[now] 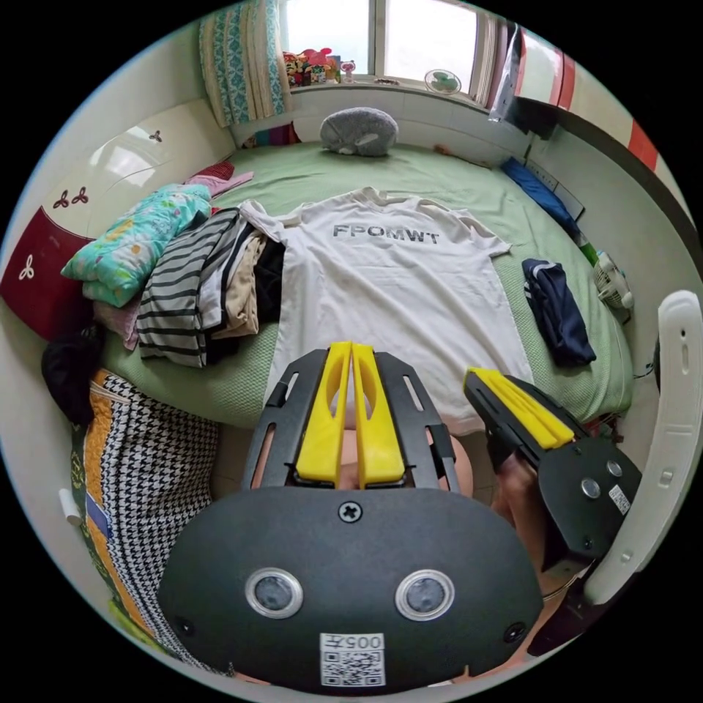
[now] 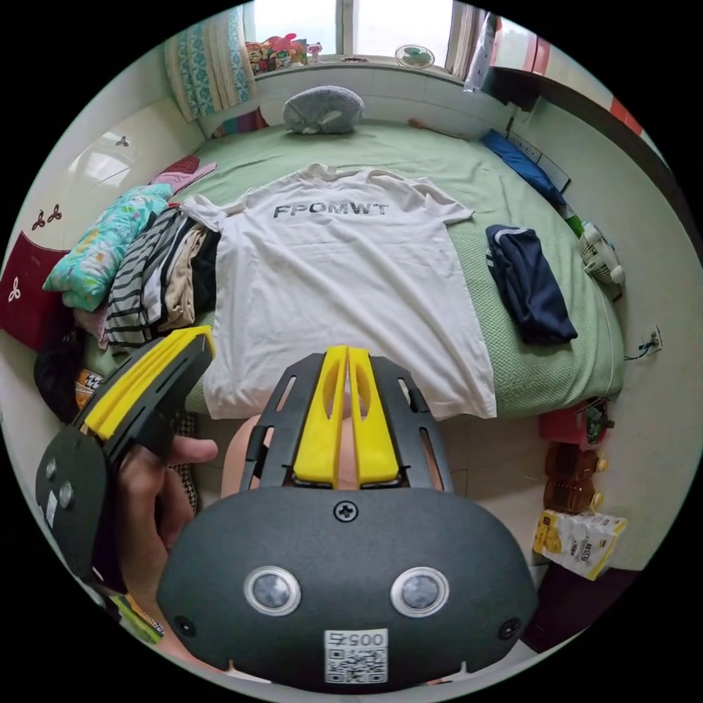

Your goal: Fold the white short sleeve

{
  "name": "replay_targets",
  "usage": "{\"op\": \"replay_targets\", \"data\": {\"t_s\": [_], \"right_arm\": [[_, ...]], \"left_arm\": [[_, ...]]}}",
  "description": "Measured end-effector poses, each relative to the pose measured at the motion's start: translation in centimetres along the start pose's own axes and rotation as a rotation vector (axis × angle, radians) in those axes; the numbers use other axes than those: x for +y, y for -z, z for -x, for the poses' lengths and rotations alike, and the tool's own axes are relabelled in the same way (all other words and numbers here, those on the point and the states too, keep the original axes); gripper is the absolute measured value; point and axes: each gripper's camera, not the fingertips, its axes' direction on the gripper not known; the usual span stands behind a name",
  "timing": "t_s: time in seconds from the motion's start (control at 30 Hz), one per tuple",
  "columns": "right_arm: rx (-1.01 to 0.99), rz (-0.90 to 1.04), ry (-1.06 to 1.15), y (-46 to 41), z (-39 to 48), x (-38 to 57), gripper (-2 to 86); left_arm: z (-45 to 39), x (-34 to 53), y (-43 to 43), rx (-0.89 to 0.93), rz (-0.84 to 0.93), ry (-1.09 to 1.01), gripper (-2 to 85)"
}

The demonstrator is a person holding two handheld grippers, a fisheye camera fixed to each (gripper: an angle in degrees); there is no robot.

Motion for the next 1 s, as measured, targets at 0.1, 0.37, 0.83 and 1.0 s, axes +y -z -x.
{"op": "replay_targets", "data": {"t_s": [0.1, 0.37, 0.83, 1.0], "right_arm": [[0.008, -0.035, -0.004, 0.5, -0.2, -1.9, -1.0], [-0.008, -0.015, -0.026, -2.1, -0.2, -7.8, -1.0], [0.091, 0.005, 0.003, -10.1, 2.8, -12.7, -1.0], [0.075, -0.006, 0.031, -11.8, 3.0, -11.5, -0.9]], "left_arm": [[-0.5, -1.8, 0.2, 0.005, -0.014, 0.012, -0.7], [-2.0, -7.4, -2.2, 0.013, -0.029, 0.011, -0.7], [-3.4, -12.0, -10.9, 0.024, 0.042, 0.037, -0.7], [-2.4, -11.9, -12.1, -0.02, 0.019, 0.07, -0.7]]}}
